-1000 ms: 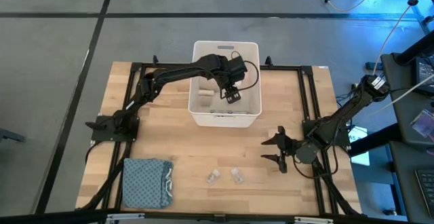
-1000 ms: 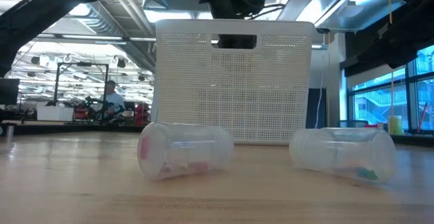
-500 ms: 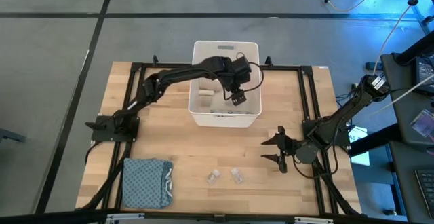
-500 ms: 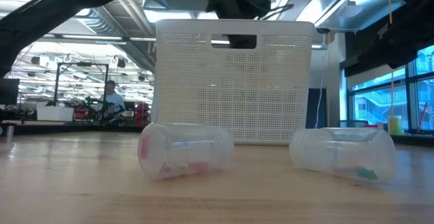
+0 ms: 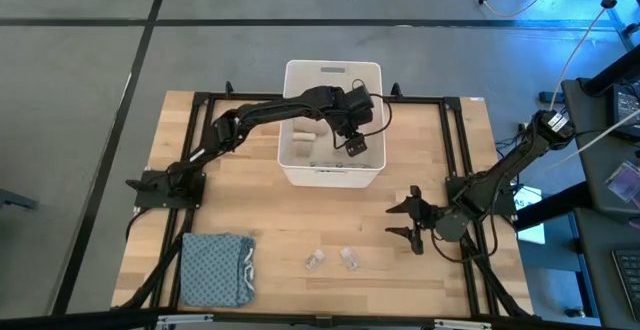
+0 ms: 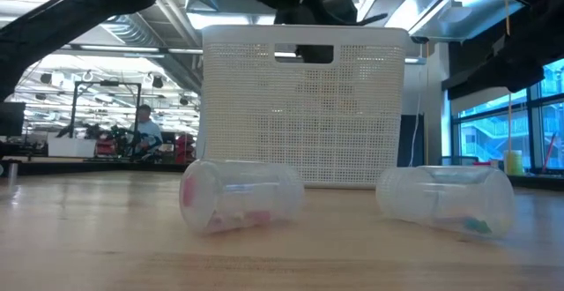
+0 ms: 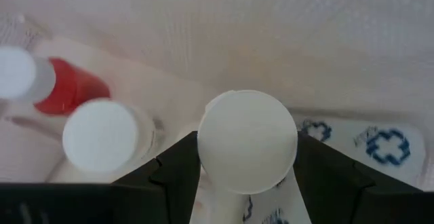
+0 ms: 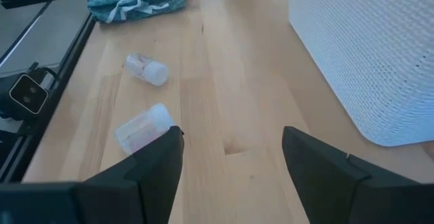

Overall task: Pick & place medical supplies in basket/bin
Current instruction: Put the orange pill bottle into the white bin

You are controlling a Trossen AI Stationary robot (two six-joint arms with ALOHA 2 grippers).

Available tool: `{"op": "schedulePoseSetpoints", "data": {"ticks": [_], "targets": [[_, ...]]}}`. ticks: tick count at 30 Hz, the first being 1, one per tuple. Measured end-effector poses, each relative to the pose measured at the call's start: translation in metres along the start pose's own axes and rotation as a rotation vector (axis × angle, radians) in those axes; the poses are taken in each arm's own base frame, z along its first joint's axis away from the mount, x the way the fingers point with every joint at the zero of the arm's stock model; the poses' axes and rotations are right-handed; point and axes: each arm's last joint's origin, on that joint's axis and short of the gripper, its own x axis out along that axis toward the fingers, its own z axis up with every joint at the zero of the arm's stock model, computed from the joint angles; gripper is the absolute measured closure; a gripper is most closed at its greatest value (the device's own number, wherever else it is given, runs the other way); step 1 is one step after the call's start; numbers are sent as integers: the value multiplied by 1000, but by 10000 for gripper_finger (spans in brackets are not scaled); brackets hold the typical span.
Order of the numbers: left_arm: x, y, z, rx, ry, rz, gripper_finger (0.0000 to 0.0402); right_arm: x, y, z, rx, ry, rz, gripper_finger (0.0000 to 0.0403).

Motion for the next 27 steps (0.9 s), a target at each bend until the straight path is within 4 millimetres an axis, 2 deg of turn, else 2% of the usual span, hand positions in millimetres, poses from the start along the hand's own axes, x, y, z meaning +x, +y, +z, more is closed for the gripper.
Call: {"op": "schedulePoseSetpoints", "data": {"ticks": [4,9,17,24,27], "targets": [[-9,-1,1,1,-12,2,198,0,0,-1,-5,8,-1,153],[-36,-3,1,1,-22,37,200,0,-1,-2,-12,17,-3,153],[-44,2,-18,-83,163,147,199,0,-1,-2,9,20,-3,153],[-44,6,-16,-114,142,154,200,1,-1,-4,46,35,-15,153],[-35,9,-18,-123,140,137,199,2,-1,-5,43,39,-18,153]]}}
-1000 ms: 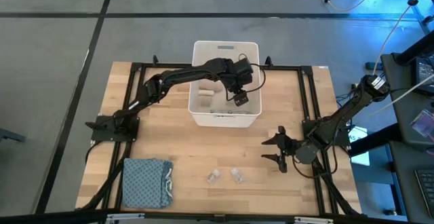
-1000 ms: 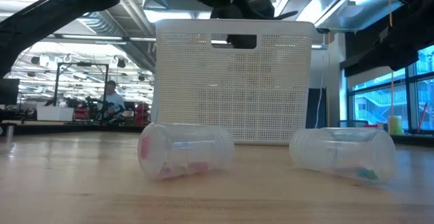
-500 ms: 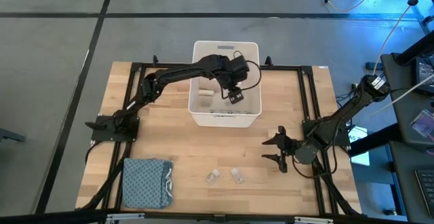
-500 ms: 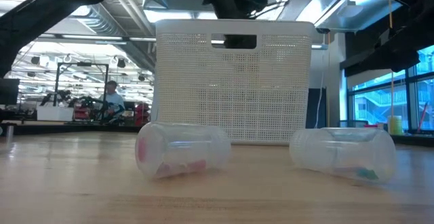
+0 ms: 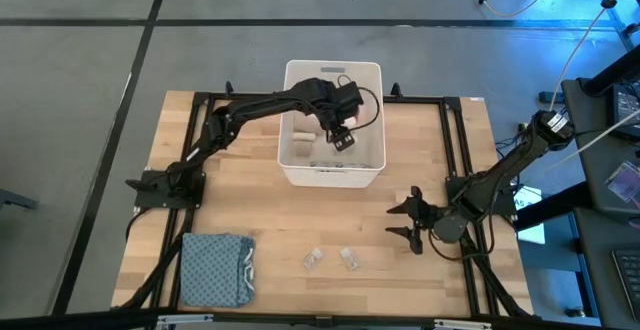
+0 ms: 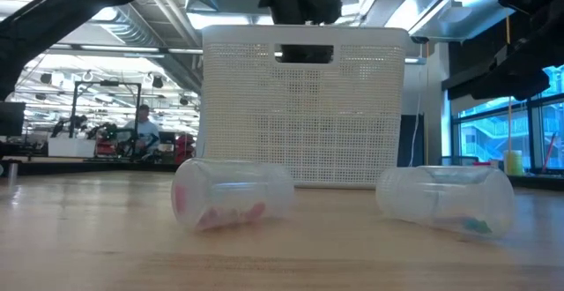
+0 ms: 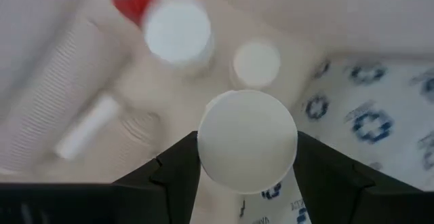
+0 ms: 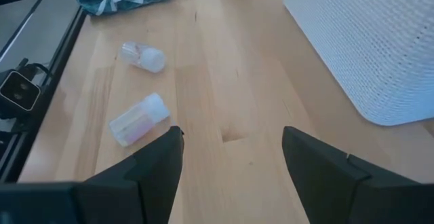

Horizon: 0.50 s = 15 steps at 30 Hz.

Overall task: Pick & place medical supplies in basket/bin
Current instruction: Put the orange pill bottle into the white bin

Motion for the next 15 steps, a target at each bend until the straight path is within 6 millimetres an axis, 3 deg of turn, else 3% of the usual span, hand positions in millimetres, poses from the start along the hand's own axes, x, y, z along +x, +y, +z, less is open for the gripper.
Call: {"op": "schedulePoseSetpoints", "data": {"ticks": [6,15], "targets": [[23,5,-3,-21,11,-79,201,0,0,-1,-3,2,-2,153],[26,7,0,-25,-19,-94,202,0,0,0,-3,2,-2,153]]}}
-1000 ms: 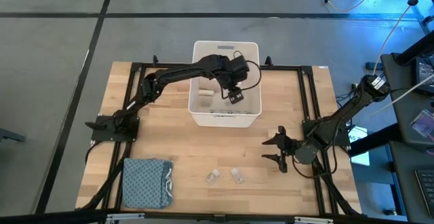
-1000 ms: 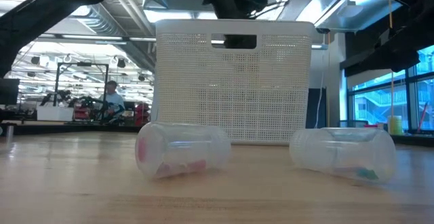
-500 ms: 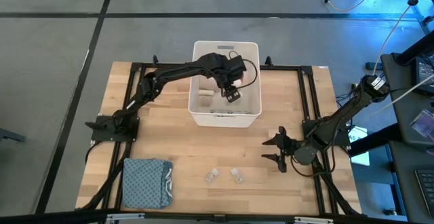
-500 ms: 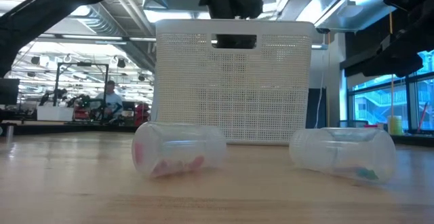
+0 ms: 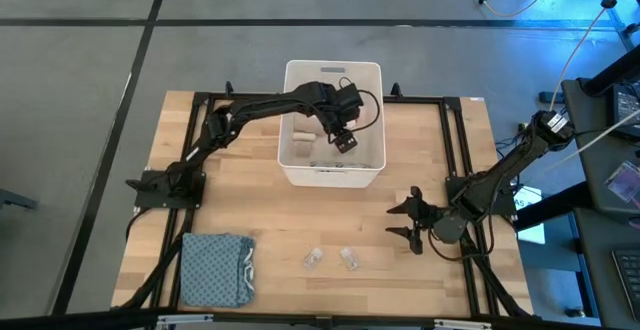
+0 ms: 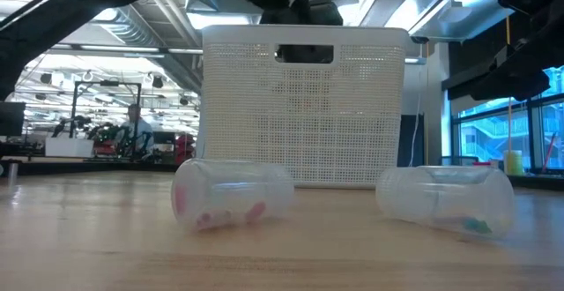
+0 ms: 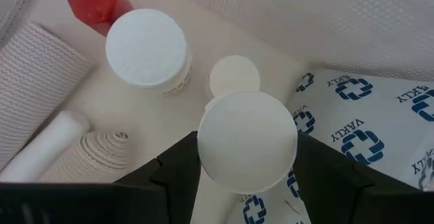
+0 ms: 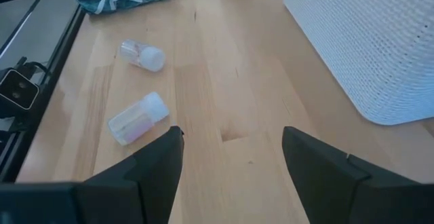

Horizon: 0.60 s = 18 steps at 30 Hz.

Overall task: Pick & place medical supplies in basket/bin
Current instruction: Put the orange pill bottle into the white bin

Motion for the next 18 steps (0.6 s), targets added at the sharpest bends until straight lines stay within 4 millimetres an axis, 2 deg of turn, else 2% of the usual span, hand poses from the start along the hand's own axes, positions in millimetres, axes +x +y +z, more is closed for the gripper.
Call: {"op": "schedulePoseSetpoints", "data": {"ticks": [6,12,18], "targets": [[-6,0,2,16,-9,1,201,0,0,0,0,0,1,153],[-33,-5,17,44,-125,-18,199,0,0,0,-2,1,0,153],[-38,-6,28,70,-231,-54,201,0,-1,-1,-11,8,-6,153]]}}
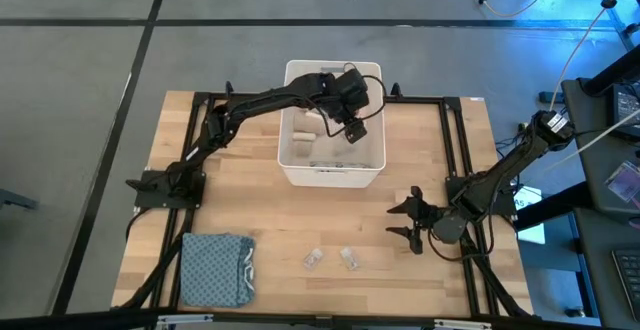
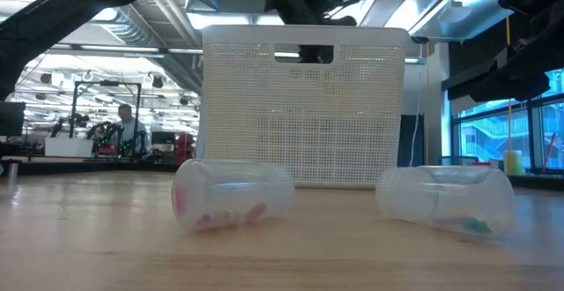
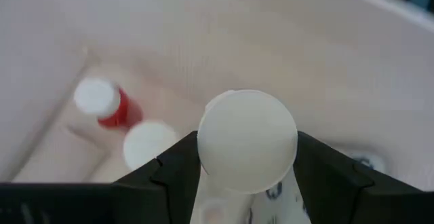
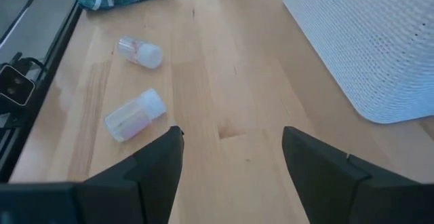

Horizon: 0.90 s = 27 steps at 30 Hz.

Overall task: Pick & place medical supplies in basket/bin
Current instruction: Put the orange pill bottle into the white bin

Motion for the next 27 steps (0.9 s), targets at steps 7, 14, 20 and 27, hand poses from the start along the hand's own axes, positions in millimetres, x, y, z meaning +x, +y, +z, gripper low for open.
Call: {"op": "schedulePoseSetpoints", "data": {"ticks": [7,14,20,27], "targets": [[14,5,8,11,-77,-66,201,0,0,0,1,2,-2,153],[35,16,2,5,-47,-35,199,0,0,0,26,3,-3,153],[45,20,-3,6,-42,-32,201,0,0,0,27,2,-3,153],[60,22,-9,0,-8,-25,201,0,0,0,27,2,-3,153]]}}
